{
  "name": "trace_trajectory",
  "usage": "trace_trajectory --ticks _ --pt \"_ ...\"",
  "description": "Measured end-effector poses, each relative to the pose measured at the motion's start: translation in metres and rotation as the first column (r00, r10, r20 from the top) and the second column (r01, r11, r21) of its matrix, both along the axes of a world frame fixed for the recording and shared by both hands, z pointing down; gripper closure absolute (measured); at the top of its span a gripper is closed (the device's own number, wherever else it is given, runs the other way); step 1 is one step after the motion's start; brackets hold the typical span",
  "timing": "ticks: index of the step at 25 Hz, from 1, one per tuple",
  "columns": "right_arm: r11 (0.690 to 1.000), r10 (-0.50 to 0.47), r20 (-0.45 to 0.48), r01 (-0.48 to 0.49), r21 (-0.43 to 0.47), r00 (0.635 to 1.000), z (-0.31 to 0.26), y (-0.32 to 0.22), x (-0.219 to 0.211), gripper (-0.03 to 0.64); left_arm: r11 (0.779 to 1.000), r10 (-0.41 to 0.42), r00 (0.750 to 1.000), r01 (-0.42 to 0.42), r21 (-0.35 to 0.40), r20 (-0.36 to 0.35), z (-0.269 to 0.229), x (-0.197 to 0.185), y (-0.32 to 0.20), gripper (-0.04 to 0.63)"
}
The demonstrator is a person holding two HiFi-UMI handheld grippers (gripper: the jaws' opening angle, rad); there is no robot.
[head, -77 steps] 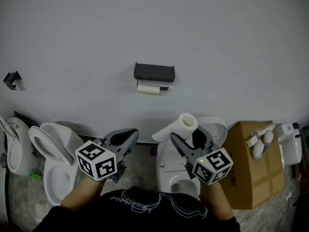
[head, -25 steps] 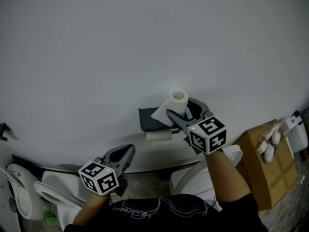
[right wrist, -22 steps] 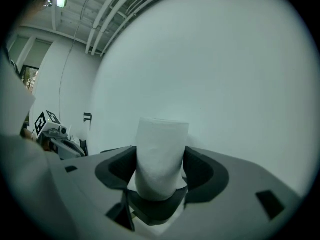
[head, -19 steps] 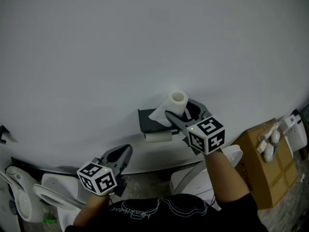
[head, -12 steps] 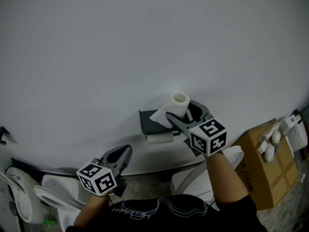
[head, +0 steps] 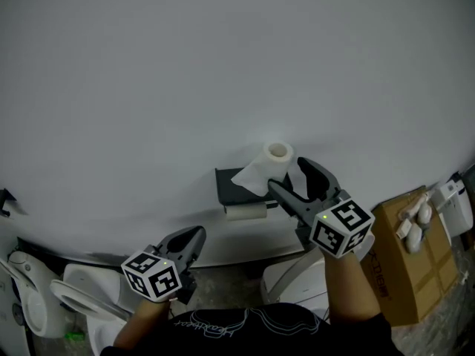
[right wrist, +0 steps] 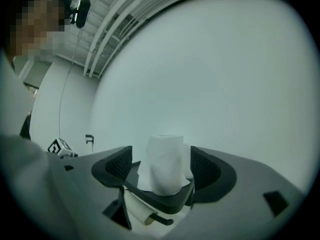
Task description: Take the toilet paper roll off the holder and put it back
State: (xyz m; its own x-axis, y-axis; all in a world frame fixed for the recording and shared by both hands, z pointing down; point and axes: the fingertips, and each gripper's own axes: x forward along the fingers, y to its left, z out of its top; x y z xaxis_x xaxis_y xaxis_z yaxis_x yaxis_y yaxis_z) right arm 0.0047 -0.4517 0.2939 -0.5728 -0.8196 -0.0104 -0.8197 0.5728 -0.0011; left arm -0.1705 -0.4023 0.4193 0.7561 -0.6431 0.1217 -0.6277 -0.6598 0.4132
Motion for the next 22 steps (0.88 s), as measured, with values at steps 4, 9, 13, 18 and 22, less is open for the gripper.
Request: trace_trajectory --ticks 4,9,13,18,22 --pt "1.0 -0.018 0.058 0.017 0.003 0.998 -0.002 0.033 0.005 0.311 1.0 0.009 1.0 -0.009 0.01 0.003 -0.007 0.009 0.013 0.591" --pt "0.995 -0.103 -0.026 0.103 -0.007 0.994 0.015 0.079 -0.002 0.403 0.999 0.032 0.999 -0.032 0.023 0.0 -0.016 0.027 0.035 0.591" --pt "0.992 -0.117 -0.017 0.115 -0.057 0.993 0.036 0.106 0.01 0.501 0.997 0.062 0.998 -0.062 0.035 -0.005 -0.026 0.047 0.059 0.591" --pt "0.988 -0.118 0.026 0.12 -0.101 0.993 0.055 0.134 0.022 0.578 0.995 0.088 0.996 -0.088 0.047 -0.004 -0.037 0.071 0.088 0.591" --pt "0.983 -0.146 0.011 0.146 -0.107 0.989 0.07 0.16 0.024 0.612 0.994 0.095 0.995 -0.094 0.056 -0.009 -0.042 0.086 0.113 0.591"
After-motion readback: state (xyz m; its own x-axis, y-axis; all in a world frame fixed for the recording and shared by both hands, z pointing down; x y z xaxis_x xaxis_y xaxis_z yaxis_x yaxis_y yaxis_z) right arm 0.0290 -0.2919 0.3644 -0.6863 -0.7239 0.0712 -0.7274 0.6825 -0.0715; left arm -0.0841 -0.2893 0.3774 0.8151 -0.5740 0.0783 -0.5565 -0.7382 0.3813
